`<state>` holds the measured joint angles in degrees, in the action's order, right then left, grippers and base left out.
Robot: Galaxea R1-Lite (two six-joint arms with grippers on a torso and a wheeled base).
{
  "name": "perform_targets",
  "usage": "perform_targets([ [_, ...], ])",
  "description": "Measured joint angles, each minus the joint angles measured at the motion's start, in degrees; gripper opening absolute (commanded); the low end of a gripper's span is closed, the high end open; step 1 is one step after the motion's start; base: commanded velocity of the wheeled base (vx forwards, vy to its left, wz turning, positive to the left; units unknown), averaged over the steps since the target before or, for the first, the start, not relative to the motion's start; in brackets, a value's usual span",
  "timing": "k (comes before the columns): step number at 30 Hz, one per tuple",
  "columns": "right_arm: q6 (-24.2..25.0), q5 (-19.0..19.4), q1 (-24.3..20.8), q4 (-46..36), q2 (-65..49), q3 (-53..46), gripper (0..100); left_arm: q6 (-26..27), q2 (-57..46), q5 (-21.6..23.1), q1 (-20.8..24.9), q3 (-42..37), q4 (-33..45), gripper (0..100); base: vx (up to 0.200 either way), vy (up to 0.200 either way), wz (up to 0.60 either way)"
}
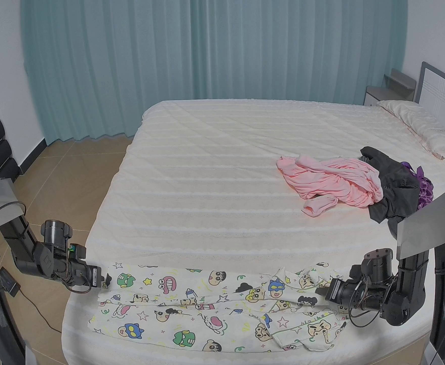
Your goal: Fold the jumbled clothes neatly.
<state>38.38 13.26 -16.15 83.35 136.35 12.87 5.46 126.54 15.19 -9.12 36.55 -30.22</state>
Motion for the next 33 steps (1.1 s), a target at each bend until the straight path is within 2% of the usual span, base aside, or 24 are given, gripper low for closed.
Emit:
perform_targets([
  [1,-0.1,0.0,0.0,0.2,0.0,-0.1,0,-0.2,0.1,0.0,-0.1,0.0,0.0,100,0.000,0.000,0.00],
  [2,-0.1,0.0,0.0,0.2,0.0,-0.3,100,-0.3,0.3,0.1,-0.2,0.0,0.0,100,0.000,0.000,0.00],
  [10,0.2,0.0,0.4,0.7,0.1,-1.4,100,-3.7,-0.9,1.9,-1.0,0.4,0.1,100,0.000,0.000,0.00],
  [15,0.4,0.0,0.7,4.9,-0.2,-5.0,100,-5.6,-2.1,6.9,-1.5,-0.7,0.3,100,0.000,0.000,0.00],
  [18,0.9,-0.1,0.8,5.5,-0.8,-8.0,100,-5.1,-2.2,7.8,-1.3,-2.5,0.1,100,0.000,0.000,0.00],
  [25,6.1,0.1,1.0,5.7,-5.2,-11.0,100,-1.5,0.1,2.2,0.8,-5.7,-4.7,100,0.000,0.000,0.00],
  [33,7.4,0.9,1.0,5.6,-9.1,-11.8,100,-1.1,2.5,-1.4,4.6,-7.8,-8.4,100,0.000,0.000,0.00],
])
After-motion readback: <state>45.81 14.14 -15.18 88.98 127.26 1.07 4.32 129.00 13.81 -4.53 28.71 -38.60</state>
